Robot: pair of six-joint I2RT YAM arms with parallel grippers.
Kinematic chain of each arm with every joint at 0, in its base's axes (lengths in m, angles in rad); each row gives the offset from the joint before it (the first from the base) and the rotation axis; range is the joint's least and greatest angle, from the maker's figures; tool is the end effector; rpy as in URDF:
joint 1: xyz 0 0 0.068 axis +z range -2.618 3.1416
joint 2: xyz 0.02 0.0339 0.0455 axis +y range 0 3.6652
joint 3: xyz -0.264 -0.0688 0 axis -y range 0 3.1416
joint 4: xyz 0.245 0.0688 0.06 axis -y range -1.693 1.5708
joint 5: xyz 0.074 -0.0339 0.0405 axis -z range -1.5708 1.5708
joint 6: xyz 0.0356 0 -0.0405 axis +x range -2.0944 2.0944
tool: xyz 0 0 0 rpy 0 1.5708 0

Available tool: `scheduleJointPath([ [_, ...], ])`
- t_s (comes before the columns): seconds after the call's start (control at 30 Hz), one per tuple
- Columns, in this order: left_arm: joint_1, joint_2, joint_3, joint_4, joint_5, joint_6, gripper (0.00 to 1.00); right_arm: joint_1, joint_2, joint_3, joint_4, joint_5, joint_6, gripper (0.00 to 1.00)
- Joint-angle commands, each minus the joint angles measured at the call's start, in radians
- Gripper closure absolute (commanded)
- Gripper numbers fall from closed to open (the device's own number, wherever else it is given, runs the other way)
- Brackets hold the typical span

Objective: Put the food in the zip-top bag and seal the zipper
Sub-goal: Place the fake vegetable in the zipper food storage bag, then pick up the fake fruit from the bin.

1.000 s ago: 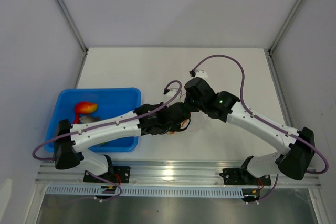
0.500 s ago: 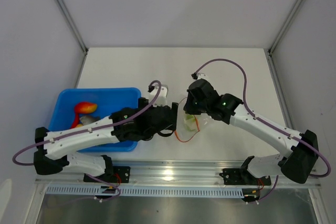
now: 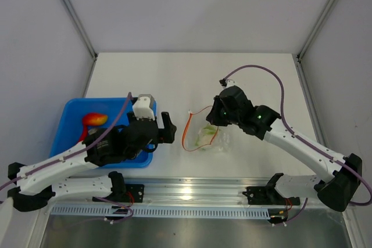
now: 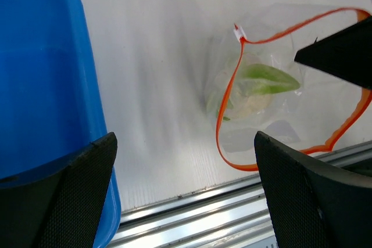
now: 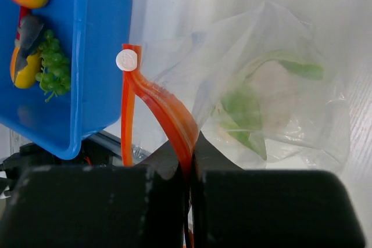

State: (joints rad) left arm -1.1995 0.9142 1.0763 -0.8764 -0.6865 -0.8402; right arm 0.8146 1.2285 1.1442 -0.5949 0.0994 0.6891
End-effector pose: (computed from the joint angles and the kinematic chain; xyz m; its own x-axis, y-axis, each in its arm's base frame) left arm 0.0819 -0.1481 0.3548 -0.5660 -0.1340 -0.8134 0.1880 0.9397 -0.2856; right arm 0.1849 0.1909 0.3326 -0.7592 0.1172 -0.6402 -0.2437 0.8609 0.4466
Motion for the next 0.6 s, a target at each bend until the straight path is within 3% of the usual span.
scheduleJointPath([
  [0.0, 0.043, -0.084, -0.022, 0.073, 0.056, 0.052, 0.01, 0.012, -0.037, -0.001, 0.003, 0.017, -0.054, 1.0],
  [0.13, 0.096, -0.178, -0.044, 0.042, 0.064, 0.05, 0.01, 0.038, -0.038, -0.012, -0.023, 0.075, -0.102, 1.0],
  [0.27, 0.231, -0.222, -0.059, 0.025, 0.142, 0.082, 0.0, 0.057, -0.05, -0.044, -0.003, 0.083, -0.141, 1.0],
  [0.57, 0.51, -0.166, -0.013, -0.033, 0.205, 0.104, 0.0, 0.064, -0.054, -0.081, 0.066, 0.033, -0.25, 1.0],
])
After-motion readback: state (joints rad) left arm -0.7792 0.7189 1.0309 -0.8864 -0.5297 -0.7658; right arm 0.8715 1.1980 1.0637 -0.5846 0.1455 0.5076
